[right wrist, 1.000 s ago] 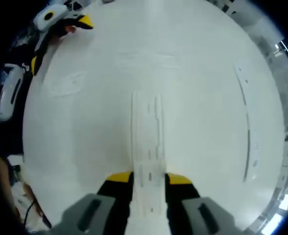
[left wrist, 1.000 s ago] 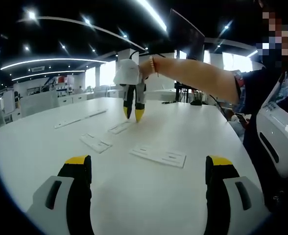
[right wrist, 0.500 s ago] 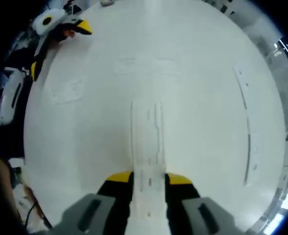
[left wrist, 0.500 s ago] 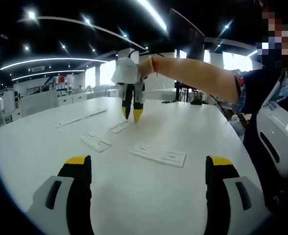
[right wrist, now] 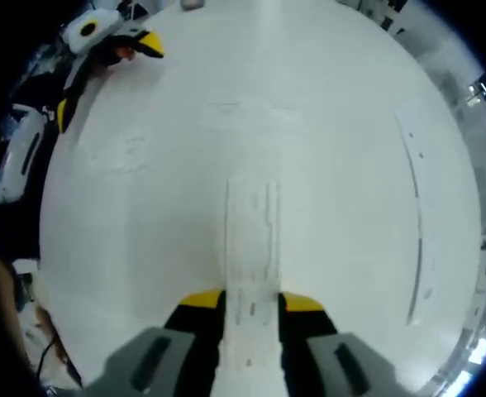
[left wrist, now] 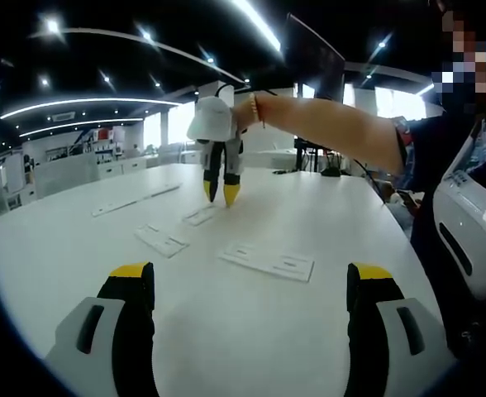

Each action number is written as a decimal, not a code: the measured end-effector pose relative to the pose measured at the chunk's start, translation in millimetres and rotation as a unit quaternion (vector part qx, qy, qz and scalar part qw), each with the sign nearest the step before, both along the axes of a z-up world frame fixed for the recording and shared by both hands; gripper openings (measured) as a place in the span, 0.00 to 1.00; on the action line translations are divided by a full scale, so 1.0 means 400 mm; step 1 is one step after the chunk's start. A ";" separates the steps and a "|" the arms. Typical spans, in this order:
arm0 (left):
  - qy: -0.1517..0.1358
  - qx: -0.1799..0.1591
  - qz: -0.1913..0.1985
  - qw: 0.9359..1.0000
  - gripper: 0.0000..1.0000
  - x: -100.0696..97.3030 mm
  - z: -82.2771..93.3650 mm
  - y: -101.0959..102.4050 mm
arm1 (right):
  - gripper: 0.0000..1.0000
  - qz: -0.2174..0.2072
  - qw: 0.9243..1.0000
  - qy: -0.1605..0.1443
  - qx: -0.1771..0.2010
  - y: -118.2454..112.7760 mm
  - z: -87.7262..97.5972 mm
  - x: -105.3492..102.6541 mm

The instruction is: Locate the socket holder cover, grip the socket holder cover, clip it into the socket holder slot.

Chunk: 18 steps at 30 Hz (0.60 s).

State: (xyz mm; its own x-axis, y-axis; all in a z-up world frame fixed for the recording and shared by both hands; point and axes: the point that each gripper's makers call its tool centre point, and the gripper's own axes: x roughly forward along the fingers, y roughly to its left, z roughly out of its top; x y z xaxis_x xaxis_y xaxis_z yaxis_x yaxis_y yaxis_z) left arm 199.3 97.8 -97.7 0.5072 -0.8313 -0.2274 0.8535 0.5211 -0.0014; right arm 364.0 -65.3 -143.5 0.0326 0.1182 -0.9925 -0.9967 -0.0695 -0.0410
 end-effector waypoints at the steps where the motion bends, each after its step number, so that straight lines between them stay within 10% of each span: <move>1: 0.000 0.000 0.000 1.000 0.95 0.000 -0.001 0.000 | 0.27 0.002 1.000 0.000 -0.001 0.001 0.000 -0.002; 18: 0.002 0.004 -0.001 1.000 0.95 0.000 -0.005 -0.001 | 0.27 0.007 1.000 -0.003 0.002 0.015 0.000 -0.002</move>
